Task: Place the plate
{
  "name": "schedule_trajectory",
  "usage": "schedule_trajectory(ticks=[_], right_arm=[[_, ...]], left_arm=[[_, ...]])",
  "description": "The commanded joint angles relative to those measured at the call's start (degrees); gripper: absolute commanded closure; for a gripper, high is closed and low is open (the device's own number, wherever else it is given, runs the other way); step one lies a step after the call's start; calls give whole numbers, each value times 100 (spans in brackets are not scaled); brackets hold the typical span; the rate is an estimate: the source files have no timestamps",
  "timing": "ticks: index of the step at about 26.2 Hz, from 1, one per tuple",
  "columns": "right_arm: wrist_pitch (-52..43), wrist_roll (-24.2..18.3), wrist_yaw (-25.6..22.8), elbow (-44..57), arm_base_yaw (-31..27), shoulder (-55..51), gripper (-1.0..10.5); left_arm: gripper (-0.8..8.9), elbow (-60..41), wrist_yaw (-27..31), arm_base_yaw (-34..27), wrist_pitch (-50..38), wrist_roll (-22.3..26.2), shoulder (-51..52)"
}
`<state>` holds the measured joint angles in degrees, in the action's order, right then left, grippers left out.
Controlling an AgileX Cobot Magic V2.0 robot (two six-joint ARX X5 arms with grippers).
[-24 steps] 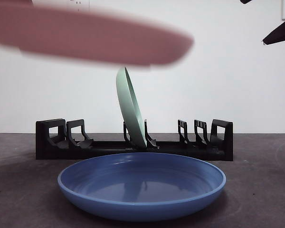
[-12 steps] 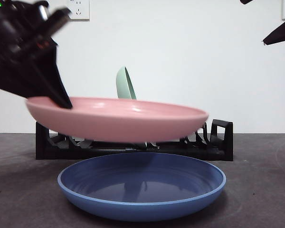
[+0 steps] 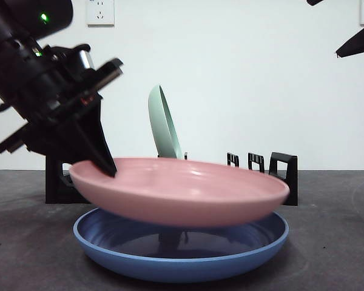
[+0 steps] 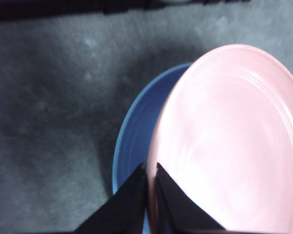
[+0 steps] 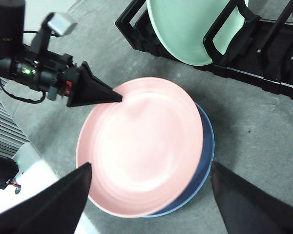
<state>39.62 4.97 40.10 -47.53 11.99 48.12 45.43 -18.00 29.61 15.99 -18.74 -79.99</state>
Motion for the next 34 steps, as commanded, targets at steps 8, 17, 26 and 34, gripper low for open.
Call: schedule_trajectory(ticks=[8, 17, 26, 34], right_arm=[[-55, 59, -9, -46, 26, 48, 563], [-55, 59, -7, -46, 26, 48, 563], [-52, 59, -4, -46, 26, 48, 563], [-44, 59, -4, -46, 26, 48, 563]], left_arm=[[799, 46, 2, 127, -197, -35, -289], [784, 46, 2, 127, -192, -35, -289], [564, 92, 2, 120, -188, -26, -282], [460, 280, -4, 122, 262, -33, -273]])
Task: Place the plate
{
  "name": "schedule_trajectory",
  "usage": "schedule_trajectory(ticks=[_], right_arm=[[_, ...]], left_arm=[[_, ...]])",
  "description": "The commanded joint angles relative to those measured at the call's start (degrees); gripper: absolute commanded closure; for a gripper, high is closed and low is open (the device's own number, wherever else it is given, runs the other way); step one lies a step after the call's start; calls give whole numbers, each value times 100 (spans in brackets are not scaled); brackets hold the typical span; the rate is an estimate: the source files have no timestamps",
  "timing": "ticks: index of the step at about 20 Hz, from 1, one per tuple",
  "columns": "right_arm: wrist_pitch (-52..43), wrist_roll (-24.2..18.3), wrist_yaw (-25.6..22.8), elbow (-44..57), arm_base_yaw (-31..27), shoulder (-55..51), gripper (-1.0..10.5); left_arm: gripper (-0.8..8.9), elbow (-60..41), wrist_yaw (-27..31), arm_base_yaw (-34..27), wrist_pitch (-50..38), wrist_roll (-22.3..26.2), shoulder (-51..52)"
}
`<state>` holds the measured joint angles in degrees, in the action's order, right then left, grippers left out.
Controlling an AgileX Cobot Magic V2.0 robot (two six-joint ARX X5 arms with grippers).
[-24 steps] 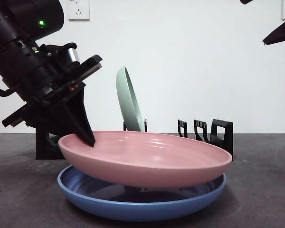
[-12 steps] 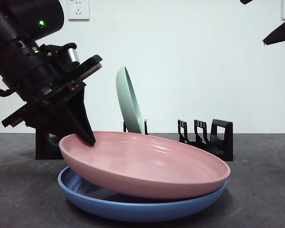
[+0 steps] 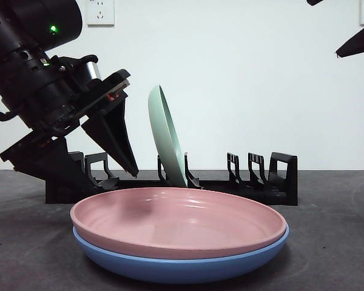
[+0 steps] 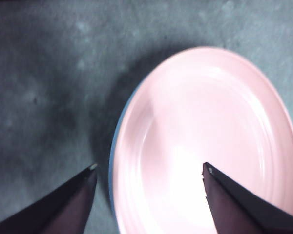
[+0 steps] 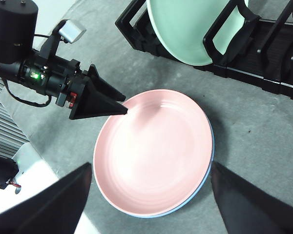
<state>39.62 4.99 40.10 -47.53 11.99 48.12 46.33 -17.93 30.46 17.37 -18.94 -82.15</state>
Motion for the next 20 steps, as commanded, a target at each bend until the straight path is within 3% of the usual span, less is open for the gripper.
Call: schedule_trajectory(ticks=[1, 6, 8, 10, 20], right_arm=[[-44, 57, -4, -46, 26, 48, 563], [-42, 57, -4, -46, 26, 48, 563], [-42, 55, -4, -46, 26, 48, 563], [-46, 55, -4, -46, 26, 48, 563], [-120, 55, -2, -46, 26, 48, 563]], left_arm=[[460, 284, -11, 37, 319, 9, -57], [443, 629, -11, 37, 1102, 304, 339], [337, 739, -11, 37, 1469, 487, 715], [289, 802, -9, 37, 1869, 627, 1198], [285, 866, 0, 31, 3432, 579, 4168]])
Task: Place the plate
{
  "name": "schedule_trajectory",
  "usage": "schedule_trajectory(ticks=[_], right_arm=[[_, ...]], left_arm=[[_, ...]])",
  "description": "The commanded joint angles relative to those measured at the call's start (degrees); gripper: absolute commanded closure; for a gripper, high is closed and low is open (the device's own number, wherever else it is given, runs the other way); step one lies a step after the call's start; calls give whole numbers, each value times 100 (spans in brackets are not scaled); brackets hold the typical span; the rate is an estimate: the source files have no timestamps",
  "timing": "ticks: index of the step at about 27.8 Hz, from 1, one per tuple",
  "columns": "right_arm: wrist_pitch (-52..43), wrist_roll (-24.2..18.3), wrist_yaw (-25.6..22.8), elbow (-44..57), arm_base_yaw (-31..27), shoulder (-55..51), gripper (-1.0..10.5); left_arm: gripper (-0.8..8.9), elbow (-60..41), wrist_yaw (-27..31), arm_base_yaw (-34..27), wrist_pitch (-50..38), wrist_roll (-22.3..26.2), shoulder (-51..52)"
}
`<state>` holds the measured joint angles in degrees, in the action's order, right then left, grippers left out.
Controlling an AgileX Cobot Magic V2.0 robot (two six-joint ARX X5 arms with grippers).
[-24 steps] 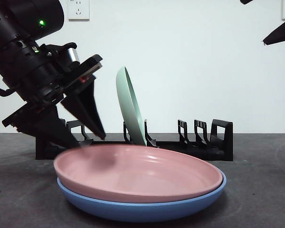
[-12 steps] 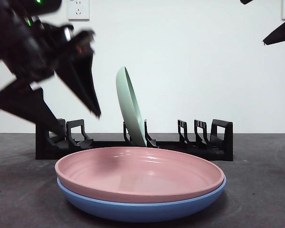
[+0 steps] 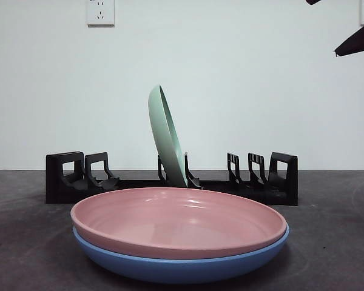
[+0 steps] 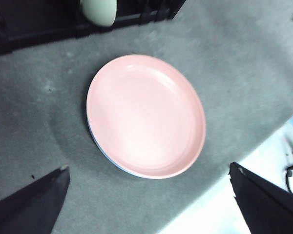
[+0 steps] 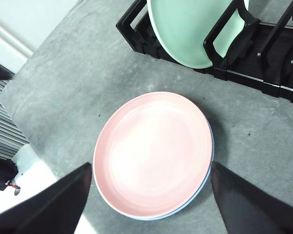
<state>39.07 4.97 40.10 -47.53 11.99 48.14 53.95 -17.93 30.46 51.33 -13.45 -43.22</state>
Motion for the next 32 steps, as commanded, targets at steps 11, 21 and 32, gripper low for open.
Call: schedule_trajectory(ticks=[11, 21, 32], right_arm=[[-448, 402, -225, -164, 175, 85, 563], [-431, 557, -518, -1635, 1060, 1386, 562], [-420, 973, -518, -3735, 1613, 3939, 562]], left_arm=[[278, 129, 249, 31, 188, -223, 1725], [241, 603, 514, 31, 656, -197, 1779], [251, 1075, 551, 31, 1272, -157, 1781]])
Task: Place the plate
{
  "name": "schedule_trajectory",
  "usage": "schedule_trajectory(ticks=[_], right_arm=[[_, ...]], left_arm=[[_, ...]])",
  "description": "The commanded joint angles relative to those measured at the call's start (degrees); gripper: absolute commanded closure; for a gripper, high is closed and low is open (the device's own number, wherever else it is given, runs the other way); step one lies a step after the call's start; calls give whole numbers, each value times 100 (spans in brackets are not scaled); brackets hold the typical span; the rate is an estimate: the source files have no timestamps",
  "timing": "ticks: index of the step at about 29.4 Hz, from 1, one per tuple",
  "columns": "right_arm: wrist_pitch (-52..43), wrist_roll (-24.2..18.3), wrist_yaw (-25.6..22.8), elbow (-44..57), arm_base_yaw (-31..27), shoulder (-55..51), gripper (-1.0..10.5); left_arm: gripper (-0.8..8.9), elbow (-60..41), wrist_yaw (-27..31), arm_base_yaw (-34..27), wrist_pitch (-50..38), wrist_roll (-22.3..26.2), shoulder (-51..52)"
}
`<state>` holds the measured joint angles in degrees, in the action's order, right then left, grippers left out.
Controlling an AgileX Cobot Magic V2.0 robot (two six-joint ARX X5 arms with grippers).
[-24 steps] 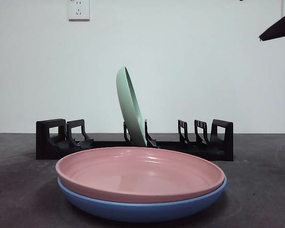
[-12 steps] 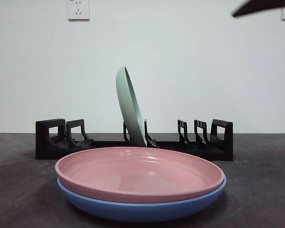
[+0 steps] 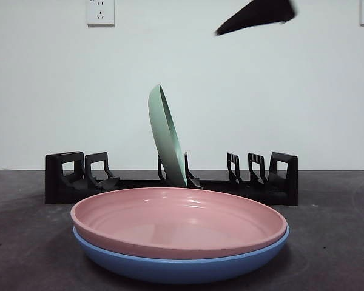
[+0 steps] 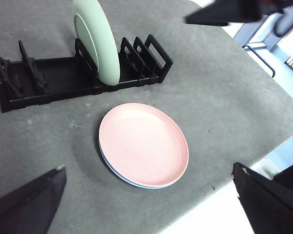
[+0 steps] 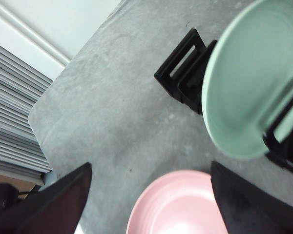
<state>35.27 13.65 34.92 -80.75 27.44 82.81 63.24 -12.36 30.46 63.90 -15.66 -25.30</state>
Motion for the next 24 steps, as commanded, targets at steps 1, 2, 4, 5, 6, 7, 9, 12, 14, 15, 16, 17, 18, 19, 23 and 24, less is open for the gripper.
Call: schedule_trajectory(ticks=[1, 2, 4, 5, 6, 7, 9, 12, 14, 15, 16, 17, 18, 19, 23, 24], right_arm=[[-39, 118, -2, -616, 79, 717, 562], [-35, 144, -4, -813, 85, 957, 562], [-37, 210, -15, -1141, 83, 1366, 562], [-39, 247, -31, -1314, 83, 1578, 562], [-61, 262, -31, -1449, 83, 1742, 562], [-94, 280, -42, -1598, 83, 1930, 562], [-188, 313, -31, -1860, 83, 2243, 562], [-422, 498, -35, -2087, 83, 2577, 562], [-675, 664, -44, -2149, 81, 2765, 562], [-793, 732, -44, -2151, 76, 2826, 562], [-898, 813, -48, -2151, 74, 2887, 562], [-975, 894, -48, -2151, 57, 2938, 563], [-1034, 942, -48, -2151, 55, 2988, 563], [-1084, 981, -48, -2151, 55, 3027, 563], [-1167, 997, -79, -2151, 57, 3117, 631], [-1172, 1005, -90, -2151, 57, 3147, 654]], left_arm=[[251, 175, -7, 31, 66, 63, -9], [251, 199, -7, 31, 116, 66, -9], [251, 216, -7, 31, 157, 61, -7], [251, 227, -7, 31, 179, 57, -4], [251, 234, -7, 31, 195, 44, -4], [251, 240, -7, 31, 199, 26, -4], [251, 245, -7, 31, 177, -4, -4], [251, 245, -7, 31, 166, -4, -4], [251, 245, -7, 31, 166, -2, -4], [251, 245, -7, 31, 166, -2, -4], [251, 245, -7, 31, 166, -2, -4], [251, 245, -7, 31, 166, -2, -4], [251, 245, -7, 31, 164, -2, -7], [251, 245, -7, 31, 166, -2, -4], [251, 245, -7, 31, 170, -2, -7], [251, 245, -7, 31, 170, -2, -7]])
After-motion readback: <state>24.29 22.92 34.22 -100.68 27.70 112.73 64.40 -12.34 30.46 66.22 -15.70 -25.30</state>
